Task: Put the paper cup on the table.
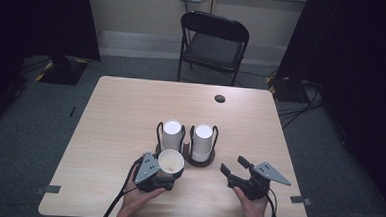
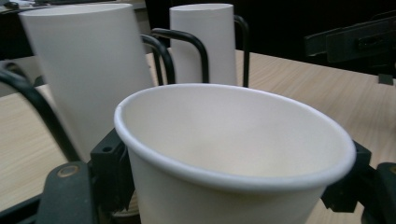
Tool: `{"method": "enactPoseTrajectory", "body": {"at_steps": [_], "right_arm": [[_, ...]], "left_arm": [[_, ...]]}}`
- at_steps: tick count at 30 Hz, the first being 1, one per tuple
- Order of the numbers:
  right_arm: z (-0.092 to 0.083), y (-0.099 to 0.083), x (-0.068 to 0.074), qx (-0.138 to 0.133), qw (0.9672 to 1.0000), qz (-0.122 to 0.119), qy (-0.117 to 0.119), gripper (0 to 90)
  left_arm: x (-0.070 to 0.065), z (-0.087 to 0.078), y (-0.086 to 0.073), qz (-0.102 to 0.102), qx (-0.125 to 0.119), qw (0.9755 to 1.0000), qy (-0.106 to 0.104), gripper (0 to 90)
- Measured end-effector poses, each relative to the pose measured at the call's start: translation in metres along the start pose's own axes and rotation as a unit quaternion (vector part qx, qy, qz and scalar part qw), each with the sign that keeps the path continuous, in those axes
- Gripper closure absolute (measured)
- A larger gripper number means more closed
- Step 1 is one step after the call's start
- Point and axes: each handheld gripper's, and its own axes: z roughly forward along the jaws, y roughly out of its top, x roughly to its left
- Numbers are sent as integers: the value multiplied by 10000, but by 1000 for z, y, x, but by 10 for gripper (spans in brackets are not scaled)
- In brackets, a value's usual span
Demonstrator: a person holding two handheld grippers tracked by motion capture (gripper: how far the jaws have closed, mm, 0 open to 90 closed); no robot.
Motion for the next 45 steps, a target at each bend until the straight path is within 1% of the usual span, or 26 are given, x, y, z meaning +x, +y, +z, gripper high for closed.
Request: {"method": "enactPoseTrajectory", "body": {"at_steps": [1,2,4,5,7,10,12,13,16,18,21,23,25,26,27,29,30,31,32,33,35,37,39,41,42,45], "right_arm": [[-1,0,0,-45,9998,43,-190,185],[-2,-1,-1,-78,9996,58,-282,177],[-2,-3,-4,-117,9995,147,-255,179],[-3,-4,-5,-135,9995,145,-257,176],[-4,-6,-7,-139,9993,88,-332,168],[-3,-11,-11,-174,9991,68,-372,145],[-1,-14,-13,-140,9989,87,-447,145],[-1,-15,-13,-121,9986,100,-498,144],[0,-19,-13,-40,9973,-62,-736,141],[0,-21,-12,-64,9963,-138,-846,138],[1,-23,-11,-116,9950,-156,-984,138],[3,-27,-10,-168,9940,-194,-1062,138],[5,-29,-8,-196,9932,-221,-1129,138],[5,-31,-8,-214,9926,-264,-1166,138],[6,-31,-7,-222,9923,-298,-1182,139],[6,-31,-6,-219,9918,-367,-1207,139],[7,-31,-5,-184,9918,-417,-1197,139],[7,-31,-4,-162,9916,-471,-1193,139],[8,-31,-3,-161,9916,-503,-1184,138],[7,-32,-3,-171,9915,-534,-1177,138],[6,-32,-3,-201,9916,-527,-1164,138],[6,-32,-4,-228,9920,-487,-1144,138],[6,-32,-4,-232,9921,-480,-1136,138],[6,-32,-4,-218,9918,-506,-1149,138],[6,-32,-3,-216,9918,-516,-1152,138],[6,-33,-3,-260,9912,-558,-1172,139]], "left_arm": [[4,-2,1,-74,-18,9999,74,224],[8,-4,3,-151,-64,9998,135,224],[14,-8,5,-218,-133,9996,141,224],[18,-10,6,-214,-131,9995,183,224],[24,-14,6,-208,-136,9993,297,224],[35,-21,5,-236,-154,9986,454,224],[41,-25,4,-307,-190,9978,559,224],[45,-27,4,-323,-201,9973,632,224],[55,-32,4,-425,-249,9954,828,223],[60,-34,5,-424,-254,9940,975,221],[67,-38,7,-549,-295,9903,1242,218],[72,-39,9,-571,-288,9890,1333,218],[77,-39,10,-536,-229,9875,1467,219],[81,-39,11,-580,-244,9873,1462,219],[84,-39,11,-607,-252,9870,1470,219],[89,-38,11,-650,-232,9853,1562,220],[94,-35,10,-723,-187,9852,1541,220],[96,-33,10,-740,-152,9850,1550,220],[98,-31,10,-701,-92,9842,1623,220],[100,-29,10,-710,-71,9837,1651,220],[106,-26,9,-789,-58,9839,1605,220],[111,-24,9,-786,16,9828,1669,220],[116,-24,10,-850,13,9826,1653,220],[120,-24,11,-812,92,9808,1771,219],[123,-24,10,-856,27,9804,1773,219],[130,-23,9,-914,23,9783,1861,219]]}}
